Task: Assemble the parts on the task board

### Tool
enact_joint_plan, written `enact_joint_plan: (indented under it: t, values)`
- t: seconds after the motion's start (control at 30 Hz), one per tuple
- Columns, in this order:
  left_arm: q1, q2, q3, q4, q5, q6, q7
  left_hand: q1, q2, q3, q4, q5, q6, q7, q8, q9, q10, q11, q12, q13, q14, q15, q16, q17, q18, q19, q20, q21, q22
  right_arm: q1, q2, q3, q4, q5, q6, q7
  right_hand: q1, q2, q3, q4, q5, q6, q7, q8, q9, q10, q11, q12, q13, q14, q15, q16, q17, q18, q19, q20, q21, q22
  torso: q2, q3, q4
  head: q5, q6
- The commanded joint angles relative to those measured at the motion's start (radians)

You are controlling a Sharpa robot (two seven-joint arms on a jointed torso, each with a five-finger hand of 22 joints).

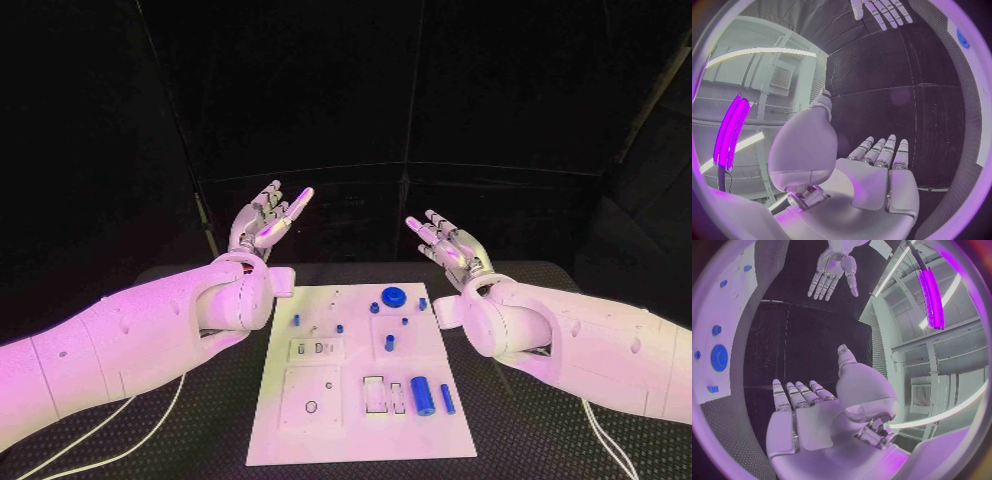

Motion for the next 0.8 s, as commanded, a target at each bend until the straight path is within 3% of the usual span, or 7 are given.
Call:
enact_joint_plan:
  t: [0.03,0.2,0.33,0.43,0.53,0.67,0.8]
  values:
    - [0.002,0.002,0.001,-0.003,-0.011,0.071,0.03,0.047,-0.006,0.002,0.017,0.006,0.013,0.087,0.007,0.003,0.002,0.017,0.006,0.002,0.017,0.009,0.006,0.003,0.022,0.004,0.018,0.006,0.002,0.008,0.006,0.0,-0.016,-0.104,0.177,-0.071,0.099,0.015,-0.011,-0.028,0.013,0.042,0.144,0.01,0.006,0.038,0.028,0.011,0.007,0.035,0.024,0.012,0.007,0.012,0.017,0.018,0.017,0.008,0.0,-0.0003,-0.0002,0.0,0.0]
    - [0.002,0.002,0.001,-0.003,-0.011,0.071,0.03,0.046,0.005,0.011,0.016,0.005,0.022,0.096,0.009,0.004,0.011,0.025,0.008,0.004,0.034,0.013,0.01,0.006,0.038,0.011,0.022,0.008,0.004,0.012,0.01,0.0,-0.028,-0.125,0.217,-0.087,0.251,0.014,0.042,-0.15,-0.003,0.205,0.165,0.046,0.029,0.257,0.063,0.06,0.034,0.274,0.054,0.078,0.037,0.027,0.141,0.015,0.086,0.044,0.0,-0.0003,-0.0002,0.0,0.0]
    - [-0.001,-0.017,0.001,-0.032,0.001,0.107,0.025,0.051,0.039,0.042,0.015,0.003,0.077,0.119,0.023,0.013,0.077,0.049,0.024,0.014,0.135,0.022,0.038,0.023,0.056,0.058,0.029,0.023,0.014,0.013,0.003,0.0,-0.077,-0.307,0.115,-0.044,0.335,-0.005,0.087,-0.247,-0.013,0.48,0.158,0.118,0.065,0.673,0.037,0.175,0.074,0.639,0.015,0.184,0.069,0.068,0.344,0.013,0.195,0.094,-0.001,-0.0015,-0.0016,0.01,-0.029]
    - [-0.002,-0.031,0.001,-0.029,0.002,0.114,0.029,0.072,0.079,0.078,0.013,0.001,0.191,0.138,0.055,0.031,0.211,0.07,0.061,0.032,0.306,0.035,0.089,0.049,0.046,0.173,0.031,0.064,0.038,0.014,0.002,0.0,-0.094,-0.411,0.098,-0.054,0.35,-0.01,0.11,-0.295,-0.009,0.677,0.131,0.158,0.08,0.785,0.007,0.193,0.065,0.784,-0.022,0.213,0.067,0.105,0.487,0.014,0.27,0.124,0.002,-0.0013,0.0002,0.011,-0.032]
    - [-0.003,-0.045,0.001,-0.022,0.002,0.12,0.033,0.099,0.127,0.107,0.006,0.01,0.363,0.132,0.108,0.057,0.462,0.082,0.135,0.064,0.528,0.037,0.163,0.081,0.045,0.445,0.03,0.168,0.092,0.019,0.003,0.0,-0.107,-0.501,0.094,-0.068,0.359,-0.026,0.132,-0.302,-0.004,0.792,0.111,0.166,0.076,0.869,-0.02,0.186,0.051,0.887,-0.049,0.221,0.061,0.122,0.557,0.005,0.307,0.133,0.004,-0.001,0.0013,0.011,-0.038]
    - [-0.003,-0.073,0.001,0.001,-0.005,0.13,0.034,0.145,0.155,0.112,-0.007,-0.001,0.628,0.117,0.185,0.092,0.732,0.038,0.207,0.084,0.714,-0.016,0.229,0.102,0.086,0.706,0.013,0.284,0.139,0.035,0.007,0.001,-0.126,-0.655,0.101,-0.108,0.363,-0.047,0.172,-0.305,0.013,0.857,0.095,0.154,0.063,0.953,-0.043,0.162,0.049,1.001,-0.085,0.223,0.06,0.124,0.632,-0.027,0.352,0.147,0.013,-0.0003,0.0029,0.011,-0.037]
    - [-0.003,-0.111,0.001,0.044,-0.028,0.144,0.028,0.193,0.161,0.104,-0.031,0.001,0.727,0.094,0.209,0.097,0.835,0.007,0.223,0.081,0.846,-0.059,0.27,0.123,0.084,0.833,-0.025,0.336,0.155,0.052,0.012,0.001,-0.138,-0.828,0.118,-0.169,0.361,-0.074,0.208,-0.304,0.039,0.913,0.078,0.15,0.058,1.048,-0.072,0.155,0.052,1.143,-0.132,0.254,0.079,0.124,0.725,-0.074,0.426,0.179,0.028,-0.0024,0.0048,0.009,-0.036]
